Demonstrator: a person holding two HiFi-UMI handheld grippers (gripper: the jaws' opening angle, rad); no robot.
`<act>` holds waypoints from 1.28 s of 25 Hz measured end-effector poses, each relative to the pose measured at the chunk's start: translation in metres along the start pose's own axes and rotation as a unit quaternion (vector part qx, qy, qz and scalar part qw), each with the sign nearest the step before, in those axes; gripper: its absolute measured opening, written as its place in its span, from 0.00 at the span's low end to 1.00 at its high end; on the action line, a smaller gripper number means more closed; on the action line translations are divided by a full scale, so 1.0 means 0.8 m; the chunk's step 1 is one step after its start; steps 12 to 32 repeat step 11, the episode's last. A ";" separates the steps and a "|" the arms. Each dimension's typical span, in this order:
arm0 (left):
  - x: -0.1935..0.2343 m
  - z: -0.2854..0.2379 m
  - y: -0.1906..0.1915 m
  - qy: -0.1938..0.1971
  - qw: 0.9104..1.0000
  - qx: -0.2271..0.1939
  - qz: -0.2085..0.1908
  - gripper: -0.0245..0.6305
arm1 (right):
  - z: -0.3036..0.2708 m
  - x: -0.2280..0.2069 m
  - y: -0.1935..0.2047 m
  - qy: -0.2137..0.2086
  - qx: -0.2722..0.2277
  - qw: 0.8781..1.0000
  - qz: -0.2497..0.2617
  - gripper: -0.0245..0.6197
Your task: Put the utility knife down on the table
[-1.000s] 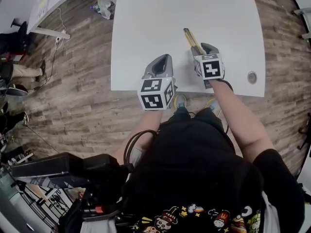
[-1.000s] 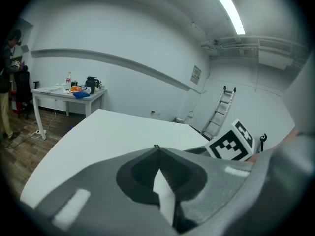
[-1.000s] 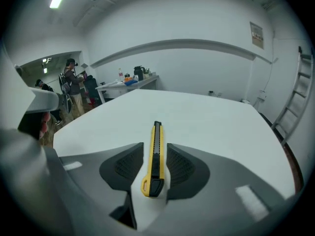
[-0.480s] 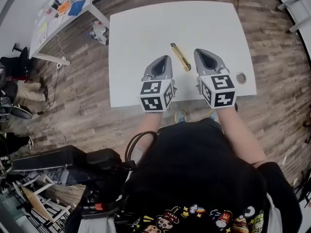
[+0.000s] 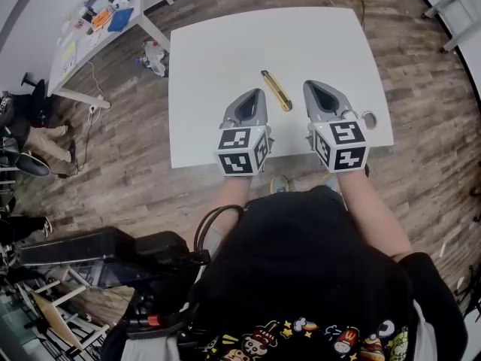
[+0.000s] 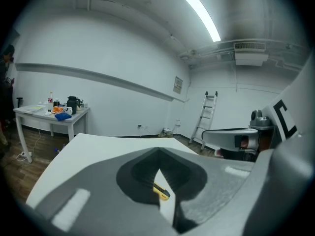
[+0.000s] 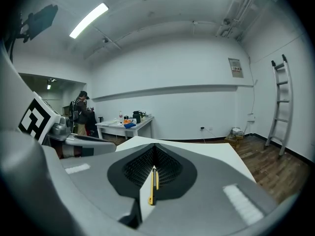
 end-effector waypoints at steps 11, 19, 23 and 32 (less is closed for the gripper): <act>-0.011 0.010 0.001 0.003 1.000 -0.004 -0.011 0.04 | -0.003 0.009 0.009 -0.006 0.012 1.000 0.007 0.07; -0.011 0.010 0.001 0.003 1.000 -0.004 -0.011 0.04 | -0.003 0.009 0.009 -0.006 0.012 1.000 0.007 0.07; -0.011 0.010 0.001 0.003 1.000 -0.004 -0.011 0.04 | -0.003 0.009 0.009 -0.006 0.012 1.000 0.007 0.07; -0.011 0.010 0.001 0.003 1.000 -0.004 -0.011 0.04 | -0.003 0.009 0.009 -0.006 0.012 1.000 0.007 0.07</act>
Point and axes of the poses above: the fingertips, and each gripper's own axes: z backward along the fingers, x to its left, y out of its underside, the point moved 3 cm from there along z, backward along the fingers, and after that the axes turned 8 degrees about z, right-handed, at the moved point
